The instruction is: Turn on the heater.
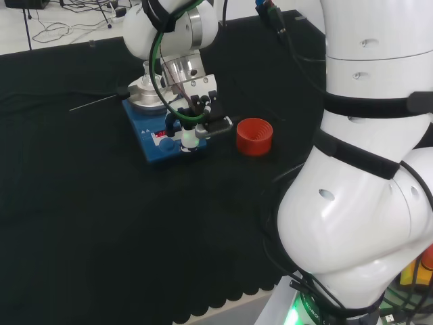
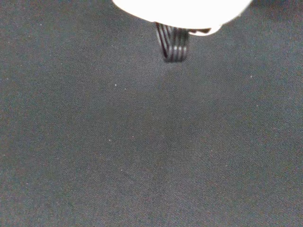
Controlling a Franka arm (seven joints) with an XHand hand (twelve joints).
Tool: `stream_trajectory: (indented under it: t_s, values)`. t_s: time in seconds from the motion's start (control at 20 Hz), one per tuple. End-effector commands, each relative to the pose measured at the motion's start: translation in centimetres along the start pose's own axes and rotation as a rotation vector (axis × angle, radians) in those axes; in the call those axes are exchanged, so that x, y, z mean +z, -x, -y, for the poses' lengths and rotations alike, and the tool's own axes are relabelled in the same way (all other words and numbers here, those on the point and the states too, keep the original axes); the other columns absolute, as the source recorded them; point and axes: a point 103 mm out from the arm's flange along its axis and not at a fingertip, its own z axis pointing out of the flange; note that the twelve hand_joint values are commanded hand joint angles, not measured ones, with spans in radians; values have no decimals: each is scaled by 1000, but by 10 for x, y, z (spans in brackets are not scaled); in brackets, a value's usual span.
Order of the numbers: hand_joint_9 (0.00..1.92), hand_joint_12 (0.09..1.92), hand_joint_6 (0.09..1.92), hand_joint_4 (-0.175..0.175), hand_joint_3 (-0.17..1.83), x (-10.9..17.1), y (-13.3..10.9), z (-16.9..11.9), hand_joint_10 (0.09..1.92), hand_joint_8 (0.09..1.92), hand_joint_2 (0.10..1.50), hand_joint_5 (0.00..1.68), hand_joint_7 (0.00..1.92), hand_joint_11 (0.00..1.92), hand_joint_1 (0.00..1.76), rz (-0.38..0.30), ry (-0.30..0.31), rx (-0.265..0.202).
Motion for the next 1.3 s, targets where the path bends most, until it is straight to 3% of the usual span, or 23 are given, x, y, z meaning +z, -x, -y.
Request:
stream_trajectory:
  t_s: [0.05,1.3]
  values:
    - [1714,1370,698,-57,1089,0,-3,-3,1482,1572,651,259,1644,1260,1447,14,-6,0]
    - [1711,1368,680,-57,1092,2,-6,-6,1481,1571,649,268,1643,1261,1444,18,-10,-10]
